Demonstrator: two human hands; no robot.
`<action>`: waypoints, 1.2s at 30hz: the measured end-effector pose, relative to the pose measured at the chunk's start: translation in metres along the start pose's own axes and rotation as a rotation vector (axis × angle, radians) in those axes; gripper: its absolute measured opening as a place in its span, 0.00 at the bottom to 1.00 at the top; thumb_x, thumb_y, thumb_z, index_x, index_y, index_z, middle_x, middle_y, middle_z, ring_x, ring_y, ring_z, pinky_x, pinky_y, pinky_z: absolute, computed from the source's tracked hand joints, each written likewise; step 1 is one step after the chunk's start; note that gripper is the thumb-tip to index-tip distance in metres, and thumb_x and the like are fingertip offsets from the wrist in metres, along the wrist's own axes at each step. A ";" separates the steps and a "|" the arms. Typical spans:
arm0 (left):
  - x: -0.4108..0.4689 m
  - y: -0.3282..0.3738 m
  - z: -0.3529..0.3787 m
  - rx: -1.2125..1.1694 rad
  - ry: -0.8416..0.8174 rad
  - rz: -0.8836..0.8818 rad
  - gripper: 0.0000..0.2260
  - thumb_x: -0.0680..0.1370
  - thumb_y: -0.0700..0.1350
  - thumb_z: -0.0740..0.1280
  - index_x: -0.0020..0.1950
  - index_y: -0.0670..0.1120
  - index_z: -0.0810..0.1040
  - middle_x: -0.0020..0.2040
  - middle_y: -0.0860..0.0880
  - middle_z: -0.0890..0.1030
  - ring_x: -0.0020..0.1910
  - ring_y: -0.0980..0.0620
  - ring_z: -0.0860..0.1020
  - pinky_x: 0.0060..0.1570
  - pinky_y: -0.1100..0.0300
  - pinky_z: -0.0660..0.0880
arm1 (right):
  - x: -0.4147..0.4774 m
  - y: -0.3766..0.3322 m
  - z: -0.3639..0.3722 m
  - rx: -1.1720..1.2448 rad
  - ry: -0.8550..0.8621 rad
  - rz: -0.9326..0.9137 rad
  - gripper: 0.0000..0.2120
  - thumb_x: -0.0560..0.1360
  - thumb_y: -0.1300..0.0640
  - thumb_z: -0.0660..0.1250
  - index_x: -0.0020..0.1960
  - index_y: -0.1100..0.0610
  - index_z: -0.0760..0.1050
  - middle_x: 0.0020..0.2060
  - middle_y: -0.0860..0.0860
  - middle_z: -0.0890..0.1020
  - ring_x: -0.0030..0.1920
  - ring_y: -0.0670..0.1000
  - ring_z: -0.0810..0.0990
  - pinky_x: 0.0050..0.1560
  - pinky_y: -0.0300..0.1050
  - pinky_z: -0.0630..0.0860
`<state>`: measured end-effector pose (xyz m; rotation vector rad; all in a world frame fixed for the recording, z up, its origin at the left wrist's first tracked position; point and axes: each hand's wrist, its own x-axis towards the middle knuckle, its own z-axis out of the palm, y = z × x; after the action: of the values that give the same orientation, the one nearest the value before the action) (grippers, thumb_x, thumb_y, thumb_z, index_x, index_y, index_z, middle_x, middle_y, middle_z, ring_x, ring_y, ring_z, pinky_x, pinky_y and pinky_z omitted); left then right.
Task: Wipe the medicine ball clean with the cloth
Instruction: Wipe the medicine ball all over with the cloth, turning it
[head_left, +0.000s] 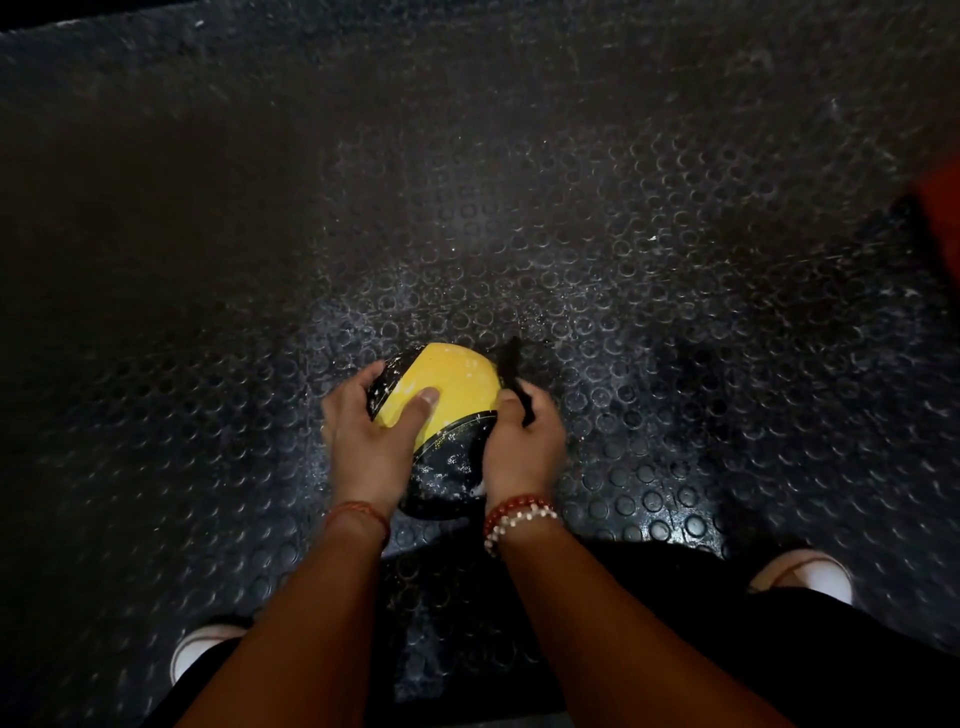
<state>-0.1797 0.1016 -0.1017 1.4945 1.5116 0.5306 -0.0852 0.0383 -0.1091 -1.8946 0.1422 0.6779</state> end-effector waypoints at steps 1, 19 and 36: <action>0.000 0.000 0.000 -0.004 0.005 -0.004 0.25 0.73 0.55 0.74 0.68 0.59 0.71 0.68 0.54 0.65 0.69 0.53 0.67 0.62 0.59 0.64 | 0.002 -0.003 0.001 -0.035 -0.022 -0.069 0.11 0.77 0.51 0.63 0.58 0.49 0.77 0.57 0.47 0.78 0.56 0.48 0.77 0.58 0.46 0.75; 0.004 0.000 0.001 -0.047 0.019 -0.050 0.27 0.73 0.58 0.74 0.71 0.57 0.72 0.70 0.52 0.64 0.71 0.51 0.66 0.64 0.57 0.66 | -0.004 -0.008 0.003 -0.028 -0.014 0.022 0.13 0.78 0.50 0.62 0.61 0.49 0.75 0.63 0.48 0.74 0.60 0.50 0.75 0.59 0.48 0.73; 0.002 0.005 -0.005 -0.105 0.012 -0.084 0.26 0.74 0.56 0.73 0.71 0.56 0.72 0.70 0.52 0.64 0.67 0.54 0.68 0.63 0.59 0.65 | -0.002 0.010 0.005 0.135 0.085 0.324 0.15 0.79 0.51 0.61 0.62 0.54 0.74 0.59 0.52 0.77 0.56 0.55 0.77 0.55 0.47 0.74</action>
<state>-0.1809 0.1058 -0.0960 1.3436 1.5251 0.5610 -0.0928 0.0376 -0.1177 -1.7873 0.5451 0.7826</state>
